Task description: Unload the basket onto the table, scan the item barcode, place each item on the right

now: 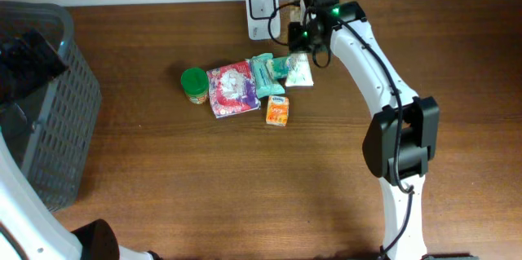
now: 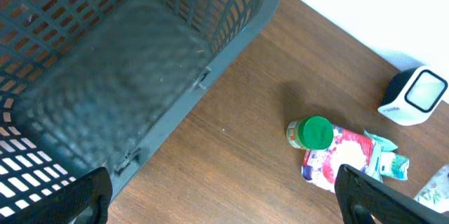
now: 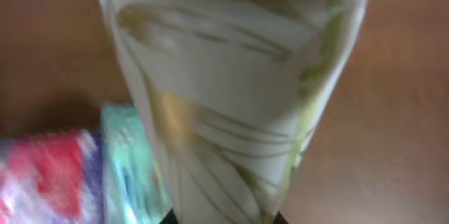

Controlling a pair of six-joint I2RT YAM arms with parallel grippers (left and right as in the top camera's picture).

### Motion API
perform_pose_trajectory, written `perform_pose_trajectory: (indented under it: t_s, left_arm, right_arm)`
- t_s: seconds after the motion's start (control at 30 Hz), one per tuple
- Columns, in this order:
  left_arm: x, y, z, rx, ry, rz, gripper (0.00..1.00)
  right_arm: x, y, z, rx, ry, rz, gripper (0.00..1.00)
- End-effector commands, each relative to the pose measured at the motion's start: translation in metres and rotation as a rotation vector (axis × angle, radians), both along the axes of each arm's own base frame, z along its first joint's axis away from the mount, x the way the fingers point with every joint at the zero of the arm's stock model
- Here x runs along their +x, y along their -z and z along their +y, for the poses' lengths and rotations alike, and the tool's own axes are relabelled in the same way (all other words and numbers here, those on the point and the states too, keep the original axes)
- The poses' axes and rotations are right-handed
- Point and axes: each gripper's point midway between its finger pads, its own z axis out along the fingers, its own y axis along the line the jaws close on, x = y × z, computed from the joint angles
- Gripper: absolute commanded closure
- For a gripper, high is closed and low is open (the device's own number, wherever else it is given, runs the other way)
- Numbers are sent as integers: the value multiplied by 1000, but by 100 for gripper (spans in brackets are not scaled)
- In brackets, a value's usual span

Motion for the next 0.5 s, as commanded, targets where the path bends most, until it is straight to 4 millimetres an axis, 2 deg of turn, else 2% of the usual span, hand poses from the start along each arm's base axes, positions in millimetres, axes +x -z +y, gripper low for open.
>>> perform_pose_trajectory:
  t_s: [0.0, 0.1, 0.17, 0.23, 0.3, 0.37, 0.47]
  left_arm:
    - [-2, -2, 0, -6, -10, -8, 1]
    - [-2, -2, 0, -6, -10, -8, 1]
    - [-2, -2, 0, -6, -10, -8, 1]
    - [-2, -2, 0, -6, -9, -7, 1]
    - [-2, -2, 0, -6, -10, -8, 1]
    - [-2, -2, 0, -6, -10, -8, 1]
    - [-2, -2, 0, -6, -10, -8, 1]
  right_arm:
    - [34, -49, 23, 165, 40, -178, 96]
    - [73, -97, 35, 327, 113, -386, 96]
    - [83, -112, 42, 441, 183, -423, 96]
    - [90, -125, 65, 639, 275, -416, 96]
    - [91, -122, 85, 686, 283, -420, 96]
    - [90, -102, 96, 668, 289, -393, 96]
    - [92, -87, 88, 574, 313, -406, 96]
